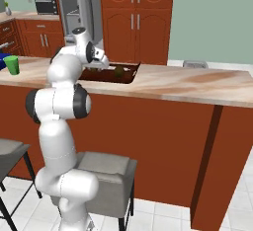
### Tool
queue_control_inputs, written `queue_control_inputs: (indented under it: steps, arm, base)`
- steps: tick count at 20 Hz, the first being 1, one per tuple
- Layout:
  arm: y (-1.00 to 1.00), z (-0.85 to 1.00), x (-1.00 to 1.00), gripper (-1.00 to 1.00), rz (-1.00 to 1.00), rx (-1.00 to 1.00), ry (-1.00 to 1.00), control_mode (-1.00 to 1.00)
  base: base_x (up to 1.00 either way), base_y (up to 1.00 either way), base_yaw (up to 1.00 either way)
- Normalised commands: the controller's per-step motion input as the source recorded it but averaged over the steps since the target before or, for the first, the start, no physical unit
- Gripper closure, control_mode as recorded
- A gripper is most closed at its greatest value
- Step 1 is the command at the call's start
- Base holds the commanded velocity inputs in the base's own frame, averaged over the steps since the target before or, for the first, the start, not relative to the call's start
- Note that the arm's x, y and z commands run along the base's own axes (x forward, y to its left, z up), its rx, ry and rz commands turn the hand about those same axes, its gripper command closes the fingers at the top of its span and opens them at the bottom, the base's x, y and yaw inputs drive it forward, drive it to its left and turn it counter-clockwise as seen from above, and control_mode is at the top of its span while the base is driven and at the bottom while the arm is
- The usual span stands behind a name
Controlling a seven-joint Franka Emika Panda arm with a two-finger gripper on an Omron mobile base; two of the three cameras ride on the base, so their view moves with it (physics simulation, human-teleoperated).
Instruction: Gather the sweet potato and avocado from the fridge and place them on a tray on the dining counter. Then gather the steak and fish from the fridge and place them on the other tray.
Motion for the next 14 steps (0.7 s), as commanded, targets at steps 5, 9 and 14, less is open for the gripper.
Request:
queue_control_inputs:
  steps: [5,9,14]
  arm:
    - [0.02,-0.05,-0.1,-1.0,0.0,0.0,-0.07,-1.0]
    - [0.0,0.23,0.0,-1.0,0.0,0.0,0.0,-1.0]
    - [0.0,0.44,-0.41,-1.0,0.0,0.0,0.0,-1.0]
  base:
    - [0.0,0.0,0.0]
    - [0.0,0.0,0.0]
    - [0.0,0.0,0.0]
